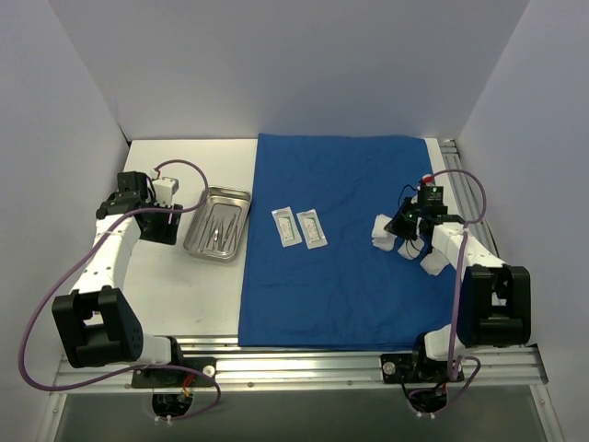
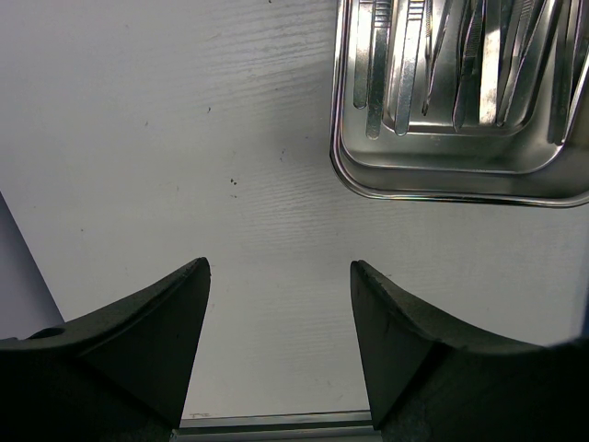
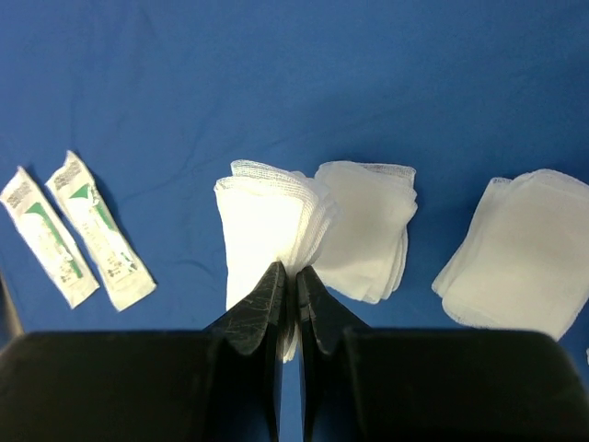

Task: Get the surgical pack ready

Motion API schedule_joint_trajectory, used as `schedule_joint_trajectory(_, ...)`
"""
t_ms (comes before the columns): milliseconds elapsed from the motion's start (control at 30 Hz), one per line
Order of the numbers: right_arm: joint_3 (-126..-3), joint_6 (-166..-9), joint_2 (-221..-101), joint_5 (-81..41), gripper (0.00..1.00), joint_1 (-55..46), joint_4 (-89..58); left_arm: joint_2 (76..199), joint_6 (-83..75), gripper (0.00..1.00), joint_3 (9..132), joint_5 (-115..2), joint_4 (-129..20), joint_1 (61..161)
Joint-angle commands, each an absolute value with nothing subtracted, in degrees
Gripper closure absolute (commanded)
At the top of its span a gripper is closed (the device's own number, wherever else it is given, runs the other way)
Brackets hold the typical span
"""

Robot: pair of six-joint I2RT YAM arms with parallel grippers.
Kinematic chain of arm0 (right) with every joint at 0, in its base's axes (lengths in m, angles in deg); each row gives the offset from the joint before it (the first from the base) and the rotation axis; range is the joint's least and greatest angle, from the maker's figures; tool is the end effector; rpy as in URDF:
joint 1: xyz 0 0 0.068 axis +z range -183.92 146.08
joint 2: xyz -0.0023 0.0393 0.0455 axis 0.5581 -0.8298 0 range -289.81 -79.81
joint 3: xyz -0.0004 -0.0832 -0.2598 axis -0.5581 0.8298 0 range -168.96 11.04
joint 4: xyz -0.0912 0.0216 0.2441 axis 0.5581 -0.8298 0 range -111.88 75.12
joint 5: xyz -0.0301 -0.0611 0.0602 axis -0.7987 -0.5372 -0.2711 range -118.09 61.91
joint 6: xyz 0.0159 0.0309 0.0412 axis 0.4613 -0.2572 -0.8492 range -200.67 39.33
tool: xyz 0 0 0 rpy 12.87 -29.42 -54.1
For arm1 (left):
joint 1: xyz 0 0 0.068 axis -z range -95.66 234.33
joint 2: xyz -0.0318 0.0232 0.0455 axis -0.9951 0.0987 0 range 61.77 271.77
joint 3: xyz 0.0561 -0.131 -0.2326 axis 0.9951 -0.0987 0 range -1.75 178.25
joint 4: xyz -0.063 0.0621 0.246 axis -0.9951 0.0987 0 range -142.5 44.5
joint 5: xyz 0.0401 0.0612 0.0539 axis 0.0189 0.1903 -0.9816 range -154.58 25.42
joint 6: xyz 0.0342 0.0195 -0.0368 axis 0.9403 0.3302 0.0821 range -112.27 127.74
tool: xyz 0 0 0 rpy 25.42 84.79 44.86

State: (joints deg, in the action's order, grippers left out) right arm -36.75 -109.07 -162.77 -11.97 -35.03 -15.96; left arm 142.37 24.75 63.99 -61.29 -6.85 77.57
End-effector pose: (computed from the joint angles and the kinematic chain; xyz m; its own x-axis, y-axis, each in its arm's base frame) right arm 0.3100 0.0039 0.2195 -0.6176 0.4689 -0.6314 0.1005 0.8433 0.5280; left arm 0.2811 0.0315 0.2737 -0.8528 0.1930 -0.4853 0.1672 0.9812 0.0963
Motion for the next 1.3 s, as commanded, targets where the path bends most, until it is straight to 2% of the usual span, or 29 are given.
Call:
schedule_joint_trajectory(0, -37.7, -108.0, -165.9, -13.0, 1.00, -35.3, -15.5, 142.3, 24.4, 0.28, 65.2, -61.3, -7.6, 77.4)
schedule_joint_trajectory(500, -35.6, -106.2, -167.1, -21.9, 1.00, -35.4, -17.6, 142.3, 24.5, 0.28, 65.1, -61.3, -7.8, 77.4)
schedule_joint_trajectory(600, -36.1, -105.3, -167.5, -21.8, 0.91, -35.4, -18.7, 142.5, 24.5, 0.28, 65.1, -61.3, -7.8, 77.4)
schedule_joint_trajectory(633, -36.2, -105.1, -167.7, -21.9, 0.82, -35.4, -19.4, 142.5, 24.4, 0.28, 65.1, -61.3, -7.8, 77.4)
schedule_joint_trajectory(733, -36.9, -104.8, -167.6, -22.8, 0.68, -35.3, -20.6, 142.4, 24.4, 0.28, 65.1, -61.3, -7.8, 77.4)
schedule_joint_trajectory(767, -37.2, -104.8, -167.5, -23.0, 0.67, -35.3, -20.8, 142.4, 24.5, 0.28, 65.1, -61.2, -7.8, 77.4)
schedule_joint_trajectory(933, -37.6, -104.4, -168.7, -23.9, 0.64, -35.4, -21.1, 142.6, 24.5, 0.28, 65.5, -61.2, -7.6, 77.4)
schedule_joint_trajectory(1267, -38.4, -104.1, -174.1, -20.1, 0.65, -35.4, -16.6, 142.7, 24.4, 0.28, 65.6, -61.1, -7.6, 77.4)
